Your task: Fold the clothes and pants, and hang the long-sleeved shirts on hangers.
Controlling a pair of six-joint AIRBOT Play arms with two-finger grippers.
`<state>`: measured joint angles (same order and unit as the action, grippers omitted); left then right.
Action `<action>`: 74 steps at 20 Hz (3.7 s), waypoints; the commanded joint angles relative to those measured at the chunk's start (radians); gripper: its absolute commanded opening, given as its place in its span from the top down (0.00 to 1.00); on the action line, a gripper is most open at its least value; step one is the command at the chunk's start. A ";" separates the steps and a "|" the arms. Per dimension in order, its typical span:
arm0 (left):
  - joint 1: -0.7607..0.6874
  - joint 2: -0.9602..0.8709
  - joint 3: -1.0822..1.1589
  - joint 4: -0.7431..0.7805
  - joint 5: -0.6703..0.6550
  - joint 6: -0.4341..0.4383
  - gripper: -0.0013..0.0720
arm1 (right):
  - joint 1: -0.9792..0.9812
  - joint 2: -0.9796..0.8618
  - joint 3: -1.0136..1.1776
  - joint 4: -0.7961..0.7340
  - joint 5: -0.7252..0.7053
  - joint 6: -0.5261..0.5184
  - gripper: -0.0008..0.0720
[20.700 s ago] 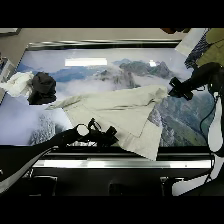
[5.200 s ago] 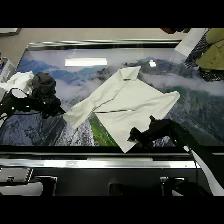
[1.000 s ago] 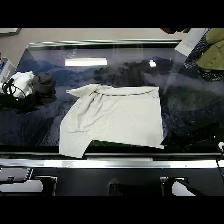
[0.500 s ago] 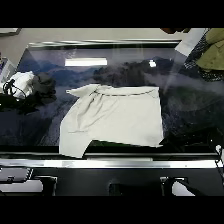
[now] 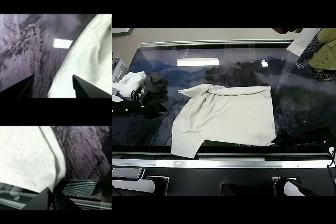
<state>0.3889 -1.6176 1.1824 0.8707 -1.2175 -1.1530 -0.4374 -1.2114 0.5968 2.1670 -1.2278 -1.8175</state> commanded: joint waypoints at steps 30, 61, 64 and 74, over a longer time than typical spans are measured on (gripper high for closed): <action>-0.002 0.024 -0.151 -0.048 -0.019 0.125 0.23 | 0.000 0.008 0.002 0.067 0.015 0.016 0.94; -0.083 0.328 0.470 -0.178 0.087 -0.080 0.96 | 0.000 0.075 0.904 0.421 0.023 -0.053 0.94; -0.083 0.443 0.664 -0.034 0.119 -0.237 0.96 | 0.000 0.094 1.209 0.371 0.024 0.020 0.94; -0.083 0.862 0.790 0.493 0.118 -0.528 0.96 | 0.000 0.420 1.452 0.124 0.150 0.193 0.94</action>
<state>0.3061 -0.8444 1.9579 1.1889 -1.1042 -1.6070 -0.4374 -0.8715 2.0243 2.3951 -1.1370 -1.6955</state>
